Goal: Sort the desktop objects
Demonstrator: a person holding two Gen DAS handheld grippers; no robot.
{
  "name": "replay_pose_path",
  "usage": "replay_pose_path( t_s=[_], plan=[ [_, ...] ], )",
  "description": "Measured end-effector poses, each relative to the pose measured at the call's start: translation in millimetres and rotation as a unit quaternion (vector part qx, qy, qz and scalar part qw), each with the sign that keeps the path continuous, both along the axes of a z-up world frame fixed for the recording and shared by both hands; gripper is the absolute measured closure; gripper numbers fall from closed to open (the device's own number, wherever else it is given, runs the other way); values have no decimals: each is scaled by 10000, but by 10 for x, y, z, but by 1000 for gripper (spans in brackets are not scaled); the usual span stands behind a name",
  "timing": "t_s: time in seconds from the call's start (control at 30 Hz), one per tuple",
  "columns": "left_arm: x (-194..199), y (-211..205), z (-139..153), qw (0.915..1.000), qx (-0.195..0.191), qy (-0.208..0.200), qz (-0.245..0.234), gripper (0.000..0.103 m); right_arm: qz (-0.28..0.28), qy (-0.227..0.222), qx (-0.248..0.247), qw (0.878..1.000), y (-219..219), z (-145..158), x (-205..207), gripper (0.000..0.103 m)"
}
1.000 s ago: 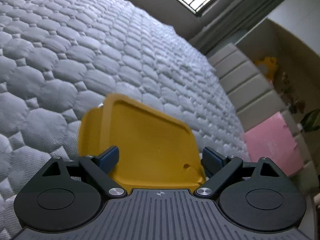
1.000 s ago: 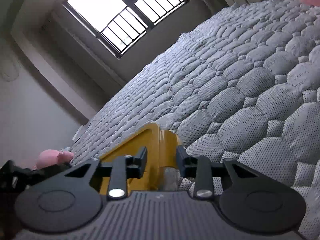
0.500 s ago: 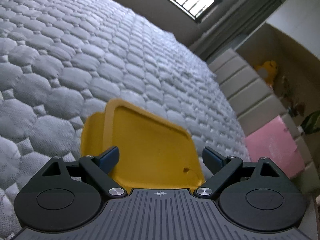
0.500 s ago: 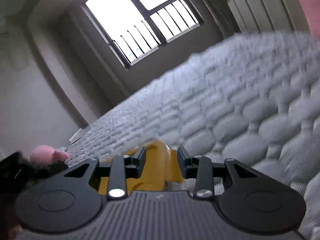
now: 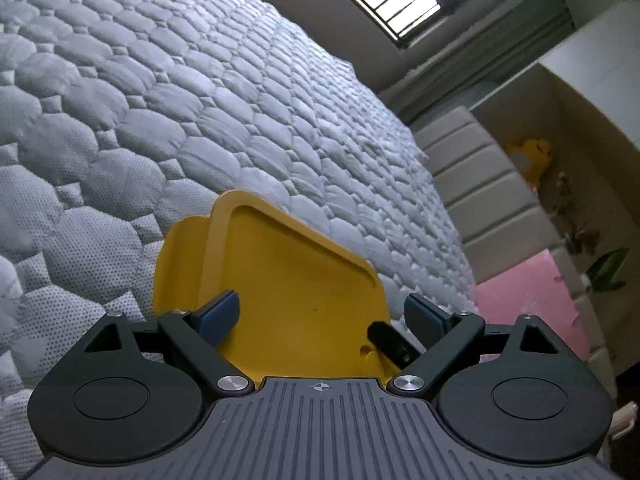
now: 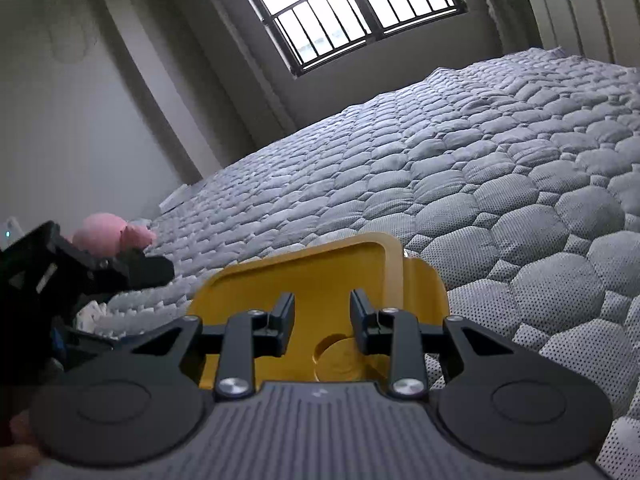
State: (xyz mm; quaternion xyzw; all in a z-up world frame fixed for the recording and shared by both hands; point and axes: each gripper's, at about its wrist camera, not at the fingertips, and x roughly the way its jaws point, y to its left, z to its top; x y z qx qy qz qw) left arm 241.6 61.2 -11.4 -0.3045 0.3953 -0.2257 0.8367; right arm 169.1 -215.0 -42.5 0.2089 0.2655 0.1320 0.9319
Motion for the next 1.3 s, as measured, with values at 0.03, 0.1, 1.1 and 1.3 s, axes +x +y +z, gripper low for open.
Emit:
replay_pose_path(
  t_s=[0.03, 0.1, 1.1, 1.3],
  plan=[
    [-6, -4, -2, 10000, 9, -22, -3, 10, 7, -28, -19, 10000, 9, -4, -10, 69],
    [-19, -36, 7, 9999, 109, -71, -10, 10, 20, -84, -57, 9999, 28, -13, -31, 69],
    [-848, 38, 256, 9851, 1166, -603, 1107, 9, 104, -1579, -2340, 9593, 747, 136, -766, 3],
    [-1146, 54, 102, 9746, 1845, -280, 1237, 7, -130, -1275, -2202, 9670, 673, 131, -996, 0]
  ],
)
